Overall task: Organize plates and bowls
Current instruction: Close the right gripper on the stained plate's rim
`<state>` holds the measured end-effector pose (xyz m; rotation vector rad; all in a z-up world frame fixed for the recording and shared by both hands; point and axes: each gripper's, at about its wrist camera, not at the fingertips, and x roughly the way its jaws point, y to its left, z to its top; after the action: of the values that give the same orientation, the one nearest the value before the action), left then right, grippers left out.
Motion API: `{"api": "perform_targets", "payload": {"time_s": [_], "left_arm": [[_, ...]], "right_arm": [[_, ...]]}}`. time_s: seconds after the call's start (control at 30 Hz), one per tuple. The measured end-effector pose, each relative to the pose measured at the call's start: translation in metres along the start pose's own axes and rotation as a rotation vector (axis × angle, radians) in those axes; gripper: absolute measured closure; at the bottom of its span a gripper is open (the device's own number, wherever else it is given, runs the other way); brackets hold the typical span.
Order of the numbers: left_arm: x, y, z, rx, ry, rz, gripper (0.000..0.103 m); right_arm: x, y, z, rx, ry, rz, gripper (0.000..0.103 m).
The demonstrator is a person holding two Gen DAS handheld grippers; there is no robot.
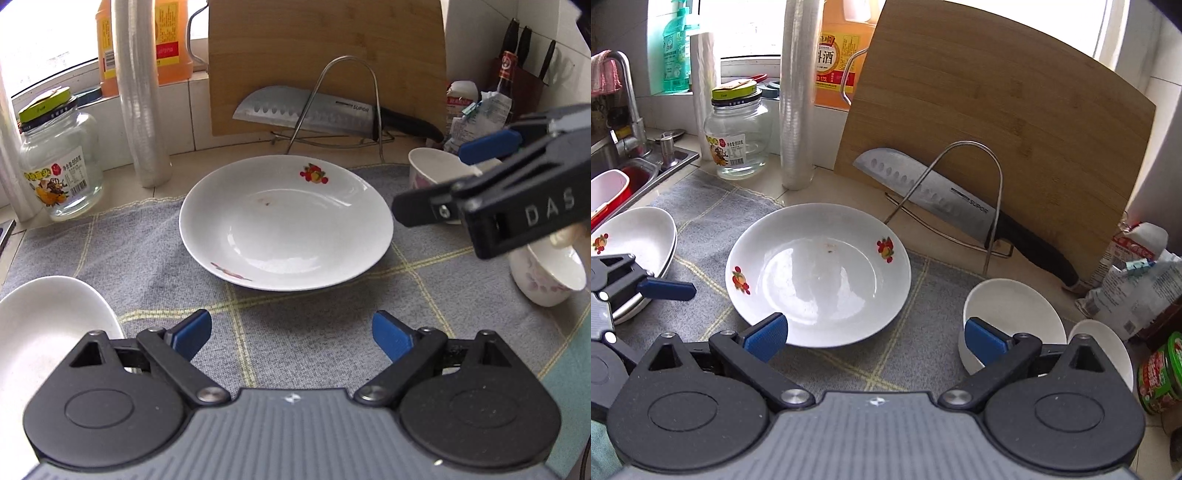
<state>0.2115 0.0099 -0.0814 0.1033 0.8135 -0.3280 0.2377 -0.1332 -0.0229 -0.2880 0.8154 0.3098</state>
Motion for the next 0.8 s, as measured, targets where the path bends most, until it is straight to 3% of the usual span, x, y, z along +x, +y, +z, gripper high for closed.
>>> {"api": "perform_targets", "payload": {"time_s": [0.2, 0.23, 0.8], "left_arm": [[0.031, -0.009, -0.001, -0.009, 0.049, 0.066, 0.007], [0.033, -0.011, -0.002, 0.005, 0.044, 0.073, 0.001], [0.048, -0.006, 0.006, -0.020, -0.011, 0.085, 0.000]], "right_arm": [[0.038, -0.013, 0.026, -0.039, 0.024, 0.106, 0.000], [0.045, -0.015, 0.029, -0.047, 0.032, 0.122, 0.000], [0.133, -0.032, 0.061, -0.069, 0.192, 0.310, 0.000]]}}
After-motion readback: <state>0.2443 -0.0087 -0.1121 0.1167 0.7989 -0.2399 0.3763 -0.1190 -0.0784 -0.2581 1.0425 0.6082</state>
